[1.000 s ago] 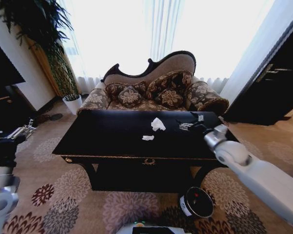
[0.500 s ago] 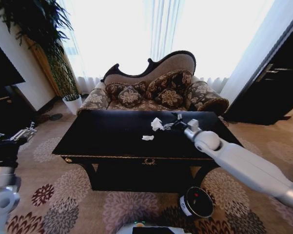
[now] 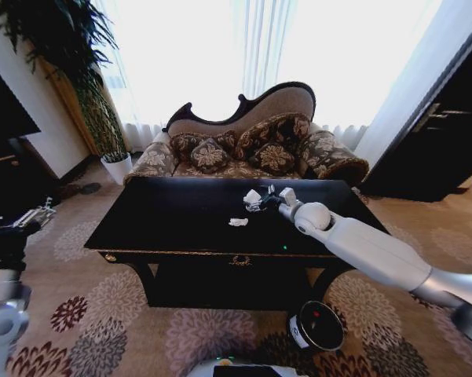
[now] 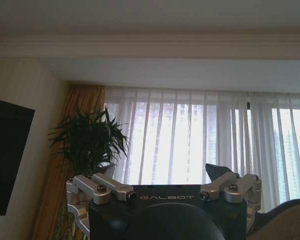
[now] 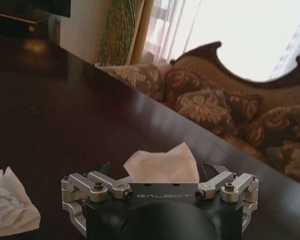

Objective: Move to the front of the table and place the trash on the table into the trash bin.

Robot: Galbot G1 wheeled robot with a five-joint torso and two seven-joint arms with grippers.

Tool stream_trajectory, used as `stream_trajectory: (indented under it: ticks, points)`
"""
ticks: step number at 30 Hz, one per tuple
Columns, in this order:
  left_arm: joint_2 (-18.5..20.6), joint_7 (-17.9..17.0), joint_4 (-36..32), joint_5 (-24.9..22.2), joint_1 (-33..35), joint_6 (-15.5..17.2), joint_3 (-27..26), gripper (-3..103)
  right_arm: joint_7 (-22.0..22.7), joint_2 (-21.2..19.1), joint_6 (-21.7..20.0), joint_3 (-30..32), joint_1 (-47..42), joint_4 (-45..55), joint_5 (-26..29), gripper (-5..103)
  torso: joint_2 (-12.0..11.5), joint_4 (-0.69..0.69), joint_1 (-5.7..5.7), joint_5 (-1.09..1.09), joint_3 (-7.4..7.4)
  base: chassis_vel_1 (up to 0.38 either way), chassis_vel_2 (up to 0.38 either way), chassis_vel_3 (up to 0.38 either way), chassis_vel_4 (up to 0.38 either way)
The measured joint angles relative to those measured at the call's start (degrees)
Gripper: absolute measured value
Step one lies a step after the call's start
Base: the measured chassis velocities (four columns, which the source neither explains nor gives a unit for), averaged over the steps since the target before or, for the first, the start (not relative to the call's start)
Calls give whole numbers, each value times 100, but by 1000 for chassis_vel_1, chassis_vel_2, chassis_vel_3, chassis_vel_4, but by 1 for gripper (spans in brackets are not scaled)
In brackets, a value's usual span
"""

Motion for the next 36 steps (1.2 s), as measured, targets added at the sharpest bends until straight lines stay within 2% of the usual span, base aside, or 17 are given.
stream_trajectory:
  ticks: [8,18,19,20,23,26,29,32,34,36]
  points:
    - [-11,3,-22,18,19,-14,-11,100,23,70,-89,-45,14,-29,237,100,0,0,0,1,0,0,0,0,0]
    - [-15,4,-40,11,32,-21,-25,100,-7,189,-8,-264,102,-119,220,101,0,1,0,1,0,0,0,0,0]
    - [-15,3,-38,9,32,-22,-27,100,-55,198,17,-281,119,-141,189,96,0,1,0,1,0,0,0,0,0]
    - [-15,3,-38,9,32,-22,-27,100,-55,198,17,-281,119,-141,189,96,0,1,0,1,0,0,0,0,0]
    - [-15,3,-29,4,25,-25,-29,100,-131,218,53,-317,153,-203,71,81,0,1,0,1,0,0,0,0,0]
    - [-15,3,-21,4,21,-26,-29,100,-140,236,68,-341,176,-257,12,75,0,0,0,1,0,0,0,0,0]
    - [-15,3,-12,4,18,-26,-24,100,-198,290,137,-390,252,-459,-153,59,0,1,0,1,0,0,0,0,0]
    - [-14,3,-7,4,20,-27,-24,100,-227,315,162,-396,278,-547,-227,53,0,1,0,1,0,0,0,0,0]
    - [-5,3,2,5,22,-29,-27,100,-248,337,186,-397,295,-627,-286,42,0,1,0,1,0,0,0,0,0]
    - [-3,2,4,5,22,-29,-27,100,-256,339,192,-397,296,-638,-297,38,0,1,0,1,0,0,0,0,0]
